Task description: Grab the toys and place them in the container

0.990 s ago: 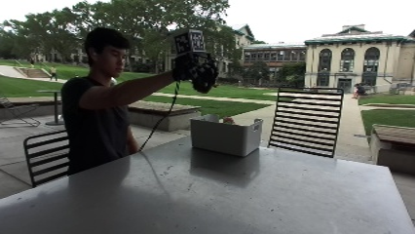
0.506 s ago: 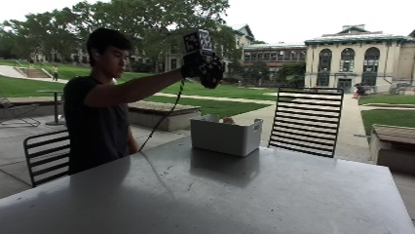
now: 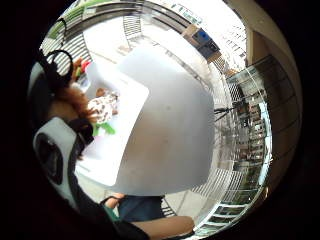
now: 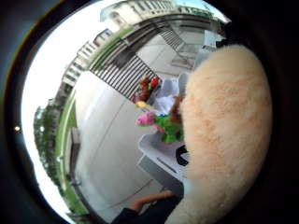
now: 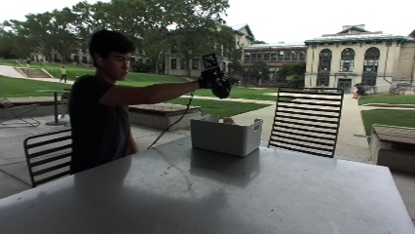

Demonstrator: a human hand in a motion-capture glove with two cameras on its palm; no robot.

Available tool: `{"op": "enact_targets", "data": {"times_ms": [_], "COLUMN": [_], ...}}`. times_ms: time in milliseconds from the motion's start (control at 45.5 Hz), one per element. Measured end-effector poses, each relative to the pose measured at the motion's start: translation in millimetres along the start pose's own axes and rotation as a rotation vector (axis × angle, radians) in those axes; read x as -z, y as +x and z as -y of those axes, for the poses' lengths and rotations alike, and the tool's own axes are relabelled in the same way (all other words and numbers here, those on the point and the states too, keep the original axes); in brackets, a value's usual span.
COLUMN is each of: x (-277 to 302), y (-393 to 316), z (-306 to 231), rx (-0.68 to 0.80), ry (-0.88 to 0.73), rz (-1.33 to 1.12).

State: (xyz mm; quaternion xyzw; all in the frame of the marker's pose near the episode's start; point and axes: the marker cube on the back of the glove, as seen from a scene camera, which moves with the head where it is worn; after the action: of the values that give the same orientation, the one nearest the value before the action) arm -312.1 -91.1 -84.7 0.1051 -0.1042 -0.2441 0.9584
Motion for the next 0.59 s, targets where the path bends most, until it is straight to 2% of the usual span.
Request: {"op": "enact_targets", "data": {"times_ms": [110, 198, 264, 330, 484, 594], "x": [-16.1, -27.0, -30.5, -30.6, -22.6, -22.5], "y": [11.5, 21.5, 28.5, 32.5, 40.7, 65.1], "z": [-0.4, -6.6, -8.5, -9.4, -22.6, -35.1], "rx": [-0.116, -0.094, -0.156, -0.194, -0.055, -0.137], "ry": [-0.089, -0.173, -0.196, -0.189, -0.118, -0.080], "rz": [-0.104, -0.170, -0.211, -0.213, -0.088, -0.103]}}
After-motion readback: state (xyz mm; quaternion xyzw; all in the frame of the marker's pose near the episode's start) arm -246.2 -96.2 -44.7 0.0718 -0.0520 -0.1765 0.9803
